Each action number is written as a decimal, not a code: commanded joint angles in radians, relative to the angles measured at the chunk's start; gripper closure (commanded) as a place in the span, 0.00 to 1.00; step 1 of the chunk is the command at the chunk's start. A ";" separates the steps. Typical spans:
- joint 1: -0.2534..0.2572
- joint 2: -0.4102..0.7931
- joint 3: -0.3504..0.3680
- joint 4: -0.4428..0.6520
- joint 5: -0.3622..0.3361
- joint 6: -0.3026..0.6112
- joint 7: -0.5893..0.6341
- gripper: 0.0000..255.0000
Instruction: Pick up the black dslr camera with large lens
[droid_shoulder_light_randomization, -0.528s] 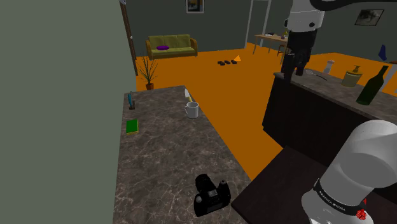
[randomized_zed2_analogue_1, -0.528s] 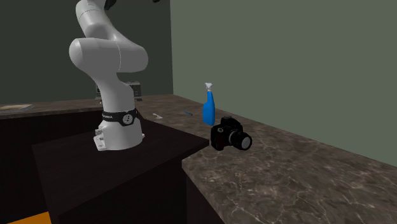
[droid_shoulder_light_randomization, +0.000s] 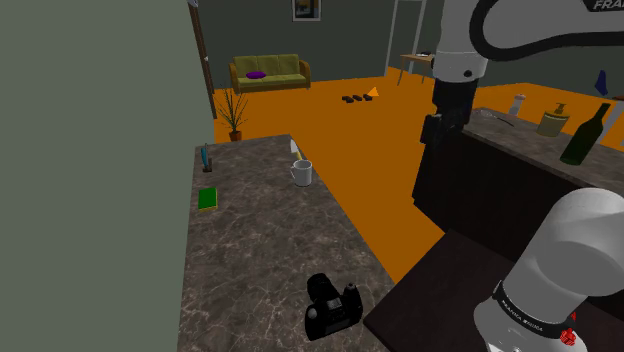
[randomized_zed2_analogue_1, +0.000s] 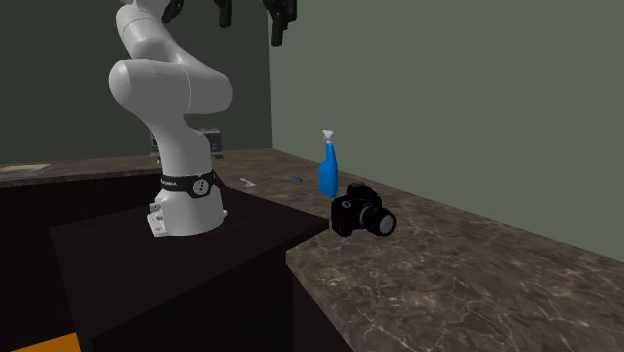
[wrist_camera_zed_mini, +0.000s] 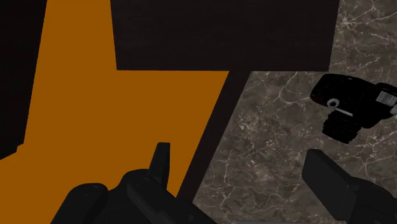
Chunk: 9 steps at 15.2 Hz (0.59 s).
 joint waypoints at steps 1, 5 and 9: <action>0.014 -0.009 0.044 -0.059 0.033 0.060 0.056 0.00; 0.042 0.004 0.129 -0.140 0.093 0.173 0.155 0.00; 0.069 0.053 0.222 -0.197 0.149 0.299 0.257 0.00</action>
